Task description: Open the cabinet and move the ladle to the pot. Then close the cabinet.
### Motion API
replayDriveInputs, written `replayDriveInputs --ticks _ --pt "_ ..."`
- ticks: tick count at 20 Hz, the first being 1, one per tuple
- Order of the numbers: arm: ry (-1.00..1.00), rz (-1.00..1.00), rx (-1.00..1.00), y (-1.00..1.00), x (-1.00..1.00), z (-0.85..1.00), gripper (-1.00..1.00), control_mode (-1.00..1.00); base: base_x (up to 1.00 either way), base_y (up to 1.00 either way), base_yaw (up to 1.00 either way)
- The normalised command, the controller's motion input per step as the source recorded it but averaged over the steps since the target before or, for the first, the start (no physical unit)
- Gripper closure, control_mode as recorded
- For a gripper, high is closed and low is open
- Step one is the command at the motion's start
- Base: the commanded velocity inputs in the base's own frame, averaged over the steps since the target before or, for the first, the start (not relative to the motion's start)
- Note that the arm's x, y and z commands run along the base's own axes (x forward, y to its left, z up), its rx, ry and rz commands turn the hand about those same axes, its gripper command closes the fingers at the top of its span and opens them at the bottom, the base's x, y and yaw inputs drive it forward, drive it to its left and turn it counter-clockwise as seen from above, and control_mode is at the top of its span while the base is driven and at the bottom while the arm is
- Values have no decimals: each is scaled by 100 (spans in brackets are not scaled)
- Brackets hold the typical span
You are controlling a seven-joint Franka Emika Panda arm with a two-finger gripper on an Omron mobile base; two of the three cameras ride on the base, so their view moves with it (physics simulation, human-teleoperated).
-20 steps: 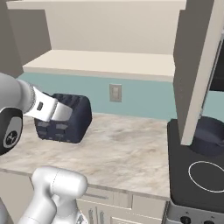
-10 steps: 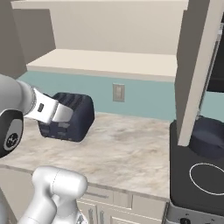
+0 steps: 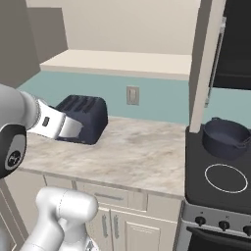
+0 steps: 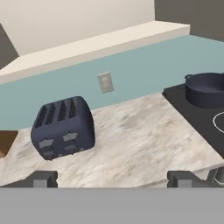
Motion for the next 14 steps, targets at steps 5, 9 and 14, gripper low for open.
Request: replayDriveInputs --ticks 5,9,14 --pt "0 0 0 0 0 0 -100 100 21 -18 -23" --pt "0 0 0 0 0 0 -100 100 16 1 0" --pt "0 0 0 0 0 0 -100 100 92 0 0"
